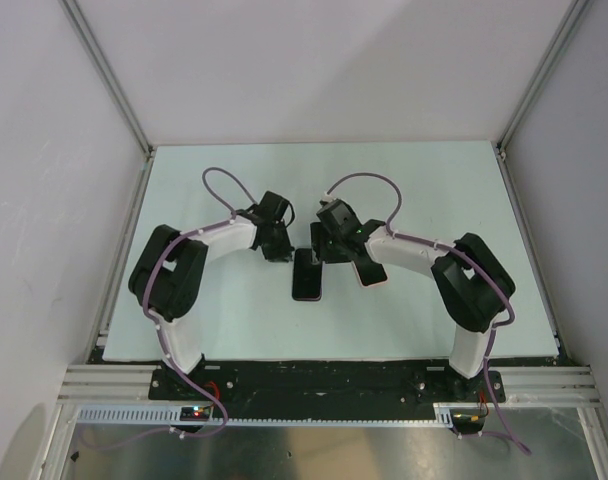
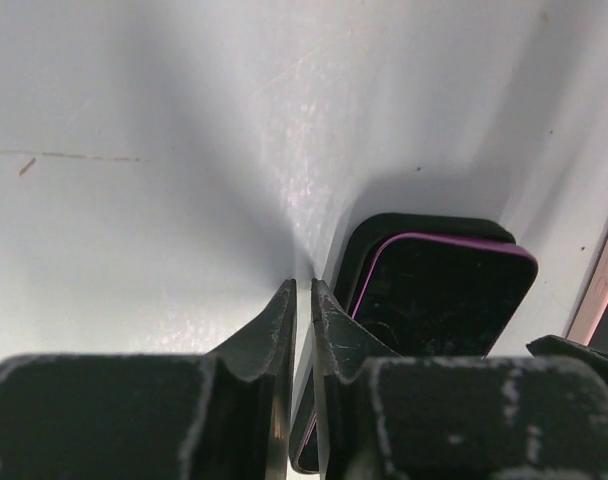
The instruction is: Put the phone into the phone case
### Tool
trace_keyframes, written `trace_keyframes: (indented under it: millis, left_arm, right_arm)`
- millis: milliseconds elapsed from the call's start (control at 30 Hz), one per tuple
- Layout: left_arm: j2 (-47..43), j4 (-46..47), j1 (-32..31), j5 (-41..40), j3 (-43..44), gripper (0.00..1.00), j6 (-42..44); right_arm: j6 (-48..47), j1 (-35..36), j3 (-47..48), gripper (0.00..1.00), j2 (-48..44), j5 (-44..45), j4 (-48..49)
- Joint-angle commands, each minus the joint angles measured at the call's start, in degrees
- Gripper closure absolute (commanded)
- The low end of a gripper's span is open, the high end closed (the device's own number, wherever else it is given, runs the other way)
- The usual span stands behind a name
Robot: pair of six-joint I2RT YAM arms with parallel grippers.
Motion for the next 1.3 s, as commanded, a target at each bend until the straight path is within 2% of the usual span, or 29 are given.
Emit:
trace_keyframes:
  millis: [0, 167, 267, 667, 933, 1267]
  left_arm:
    - [-2.82, 0.72, 0.08, 0.58, -2.72, 0.84, 0.6]
    - [-3.23, 1.66, 0.06, 1.71, -3.7, 0.85, 0.64]
    - [-3.18, 1.91, -0.08, 2.21, -4.05, 0.85, 0.64]
    - [-2.45, 2.47, -0.68, 2.73, -4.3, 0.87, 0.38]
    - [-2.23, 2.63, -0.77, 2.98, -4.28, 0.87, 0.38]
    - [-1.08, 2.69, -0.91, 3.56, -3.59, 0.88, 0.66]
  right_arm:
    - [1.23, 1.02, -0.48, 0.47, -1.11, 0.02, -0.72]
    - [1.6, 1.93, -0.46, 0.57, -0.47, 0.4, -0.28]
    - [1.76, 2.14, -0.46, 0.59, -0.07, 0.59, -0.14]
    - [2.16, 2.26, -0.37, 0.56, 0.61, 2.63, -1.34]
    - [2.34, 2.23, 0.36, 0.58, 2.72, 1.43, -0.12]
    - [2.08, 2.34, 2.04, 0.75, 4.34, 1.0, -0.25]
